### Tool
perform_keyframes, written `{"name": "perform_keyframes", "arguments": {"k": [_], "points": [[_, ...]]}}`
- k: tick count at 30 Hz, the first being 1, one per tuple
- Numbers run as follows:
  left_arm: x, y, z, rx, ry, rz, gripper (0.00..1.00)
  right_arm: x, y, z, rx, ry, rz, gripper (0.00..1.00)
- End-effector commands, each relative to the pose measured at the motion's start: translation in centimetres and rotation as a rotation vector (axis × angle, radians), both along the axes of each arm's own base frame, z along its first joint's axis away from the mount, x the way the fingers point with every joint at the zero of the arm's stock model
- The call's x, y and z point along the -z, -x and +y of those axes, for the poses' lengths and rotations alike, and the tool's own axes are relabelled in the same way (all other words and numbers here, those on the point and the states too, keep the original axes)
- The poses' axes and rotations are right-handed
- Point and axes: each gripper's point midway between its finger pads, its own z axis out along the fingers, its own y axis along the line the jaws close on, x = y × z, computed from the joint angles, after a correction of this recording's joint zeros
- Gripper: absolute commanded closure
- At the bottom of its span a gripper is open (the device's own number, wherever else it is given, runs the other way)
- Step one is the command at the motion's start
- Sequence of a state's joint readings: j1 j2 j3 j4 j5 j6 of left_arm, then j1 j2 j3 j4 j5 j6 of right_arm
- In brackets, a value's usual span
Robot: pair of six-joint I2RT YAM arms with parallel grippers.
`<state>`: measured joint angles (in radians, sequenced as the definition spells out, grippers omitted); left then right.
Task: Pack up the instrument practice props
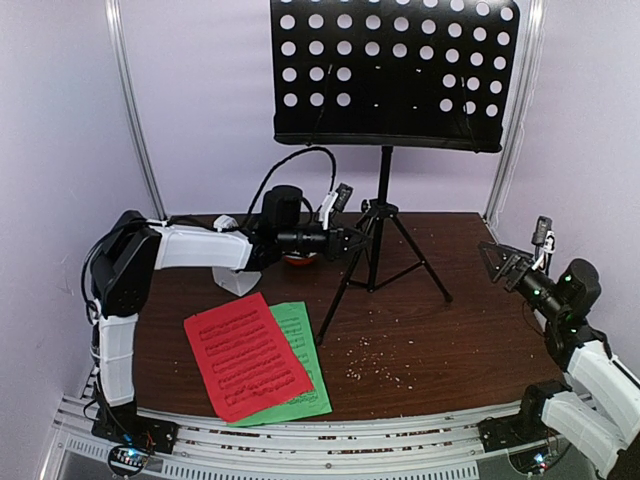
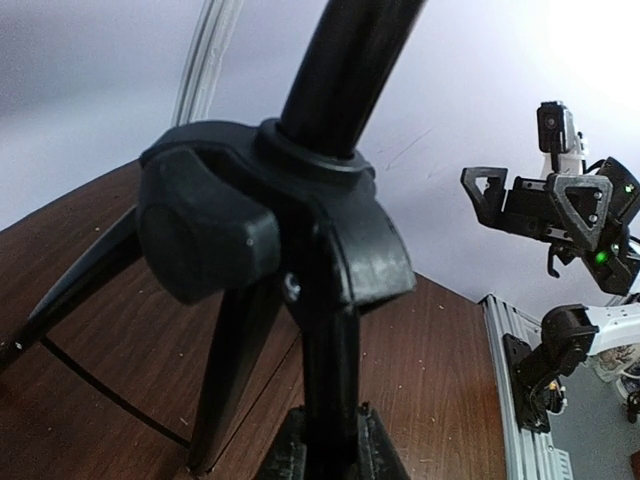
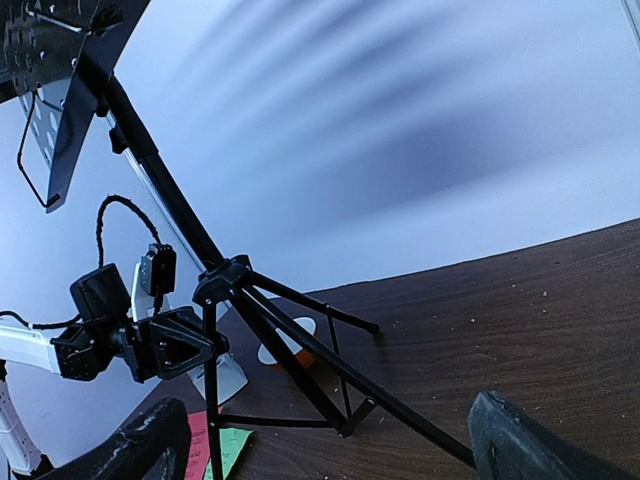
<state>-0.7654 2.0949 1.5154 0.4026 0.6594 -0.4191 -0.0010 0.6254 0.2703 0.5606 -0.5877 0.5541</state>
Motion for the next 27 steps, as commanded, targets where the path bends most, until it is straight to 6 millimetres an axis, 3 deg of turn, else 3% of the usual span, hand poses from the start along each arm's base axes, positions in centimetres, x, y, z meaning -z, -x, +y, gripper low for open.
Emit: {"name": "perform_keyframes", "arguments": {"k": [1, 10, 15, 21, 27], "points": [[-3.2, -0.1, 1.7, -0.155, 0.068, -0.098, 1.00, -1.5, 0.1, -0.6, 0.034, -0.037, -0.005, 0.00], [-3.8, 1.8, 0.1, -0.388, 0.140, -0.050, 1.00, -0.5, 0.2, 0.3, 0.045, -0.159, 0.038, 0.00], [-3.9, 2.9, -0.6, -0.537, 0.105, -0.104, 1.00, 0.2, -0.2, 2.5, 0.026, -0.120, 0.089, 0.00], [-2.0, 3.4, 0.2, -0.645, 0.122, 0.017, 1.00, 0.7, -0.4, 5.7, -0.006, -0.046, 0.118, 0.00], [-1.0, 4.7, -1.1, -0.595, 0.142, 0.076, 1.00, 0.7, -0.6, 9.3, -0.067, -0.025, 0.132, 0.02]]}}
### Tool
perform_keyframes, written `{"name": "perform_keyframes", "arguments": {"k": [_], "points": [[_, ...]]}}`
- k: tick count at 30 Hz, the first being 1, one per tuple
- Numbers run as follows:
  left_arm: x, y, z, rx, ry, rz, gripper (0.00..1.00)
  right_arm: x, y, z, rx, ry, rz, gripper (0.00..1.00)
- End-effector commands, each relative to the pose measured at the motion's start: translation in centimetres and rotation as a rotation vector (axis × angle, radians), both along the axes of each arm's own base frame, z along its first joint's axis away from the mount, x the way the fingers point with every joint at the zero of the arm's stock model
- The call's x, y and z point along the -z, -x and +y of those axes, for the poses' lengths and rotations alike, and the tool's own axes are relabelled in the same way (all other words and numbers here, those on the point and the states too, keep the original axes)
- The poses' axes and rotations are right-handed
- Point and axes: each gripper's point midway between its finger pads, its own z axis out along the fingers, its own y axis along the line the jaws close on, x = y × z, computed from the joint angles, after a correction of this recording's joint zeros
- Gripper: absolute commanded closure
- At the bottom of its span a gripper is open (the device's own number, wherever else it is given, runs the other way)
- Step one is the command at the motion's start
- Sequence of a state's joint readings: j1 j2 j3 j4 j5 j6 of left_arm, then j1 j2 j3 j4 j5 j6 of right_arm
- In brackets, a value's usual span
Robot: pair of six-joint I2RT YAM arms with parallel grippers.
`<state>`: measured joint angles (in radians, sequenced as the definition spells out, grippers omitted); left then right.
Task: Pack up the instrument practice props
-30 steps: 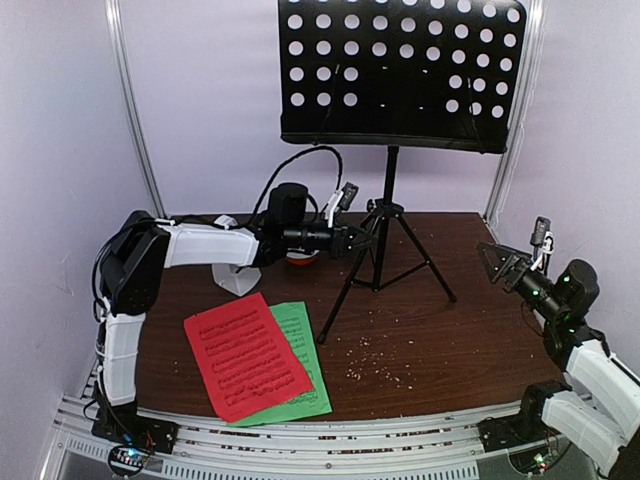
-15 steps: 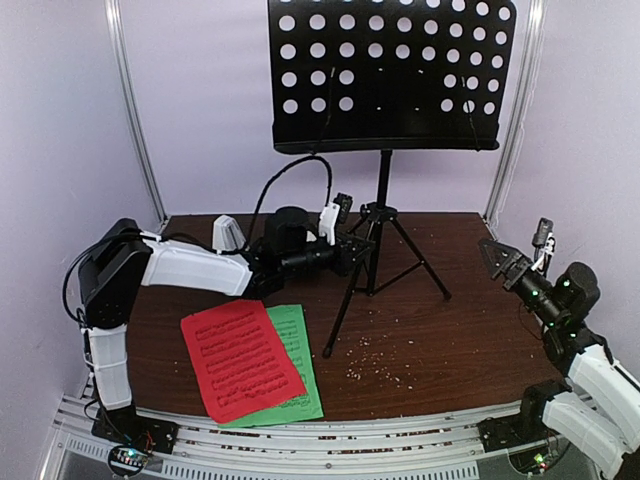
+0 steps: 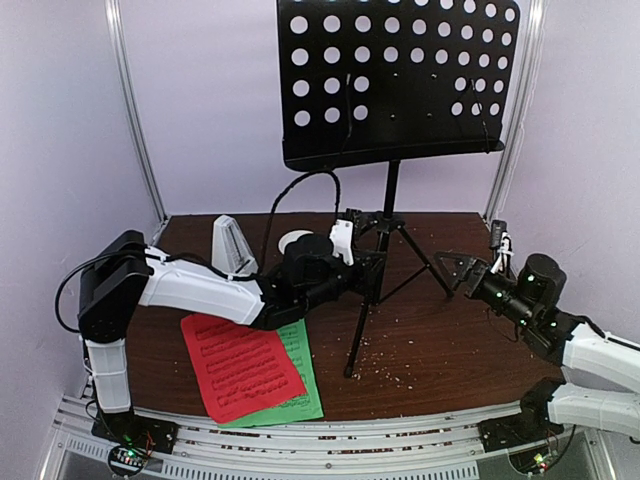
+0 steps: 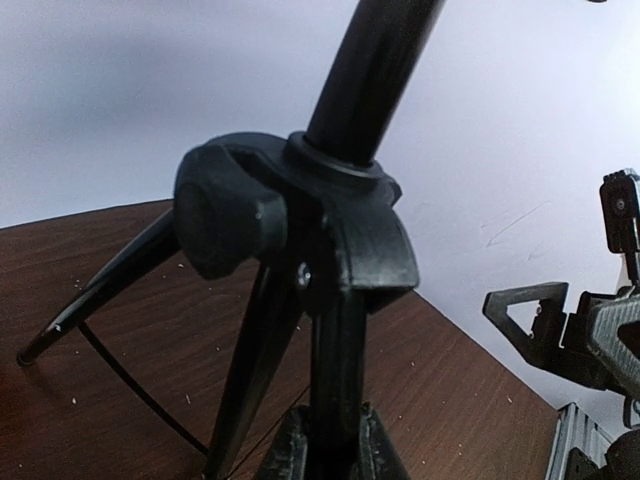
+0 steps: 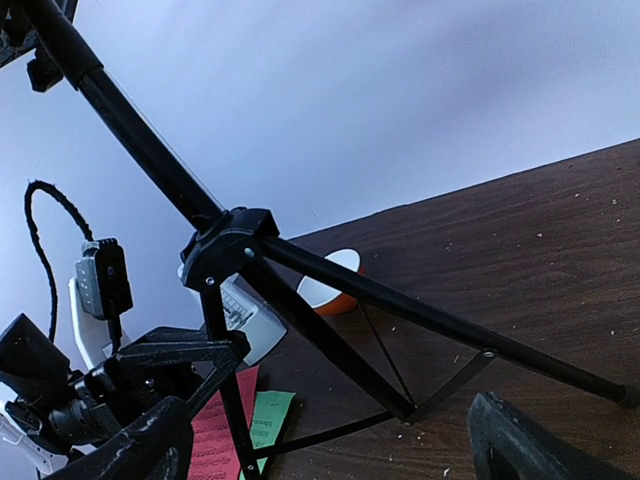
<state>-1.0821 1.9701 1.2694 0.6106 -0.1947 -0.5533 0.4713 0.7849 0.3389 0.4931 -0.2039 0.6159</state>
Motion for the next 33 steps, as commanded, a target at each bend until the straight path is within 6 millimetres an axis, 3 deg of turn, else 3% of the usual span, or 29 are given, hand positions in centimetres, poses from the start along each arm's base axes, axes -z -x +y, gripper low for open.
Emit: {"name": "perform_keyframes", "arguments": {"k": [1, 2, 4, 5, 9, 11, 15, 22, 28, 33], "points": [[-1.1, -0.1, 0.4, -0.027, 0.111, 0.052, 0.98, -2.0, -0.5, 1.6, 0.013, 0.006, -0.048, 0.02], [-1.4, 0.2, 0.4, -0.014, 0.109, 0.035, 0.88, -2.0, -0.5, 2.1, 0.006, 0.011, -0.044, 0.02], [-2.6, 0.6, 1.1, -0.005, 0.103, -0.016, 0.56, -2.0, -0.6, 2.5, 0.006, 0.018, -0.034, 0.03], [-3.4, 0.8, 1.6, -0.006, 0.102, -0.050, 0.46, -2.1, -0.6, 2.6, 0.006, 0.016, -0.031, 0.03], [-5.6, 1.5, 4.7, -0.046, 0.051, -0.163, 0.26, -2.0, -0.6, 2.3, 0.029, 0.009, -0.007, 0.03], [-6.8, 1.7, 6.6, -0.063, 0.028, -0.198, 0.22, -2.0, -0.6, 2.2, 0.037, 0.006, 0.009, 0.03], [-6.4, 1.8, 10.2, -0.074, -0.007, -0.192, 0.18, -1.7, -0.7, 3.0, 0.036, 0.005, 0.058, 0.05], [-5.7, 1.1, 15.1, -0.071, -0.022, -0.114, 0.17, -1.0, -0.9, 7.2, 0.040, 0.105, 0.129, 0.08], [-5.3, 0.9, 17.2, -0.120, -0.031, -0.095, 0.17, 1.2, -2.5, 9.3, 0.145, 0.213, 0.204, 0.20], [-4.8, 1.1, 17.8, -0.131, -0.025, -0.080, 0.17, 1.6, -3.3, 10.5, 0.225, 0.271, 0.214, 0.27]]}}
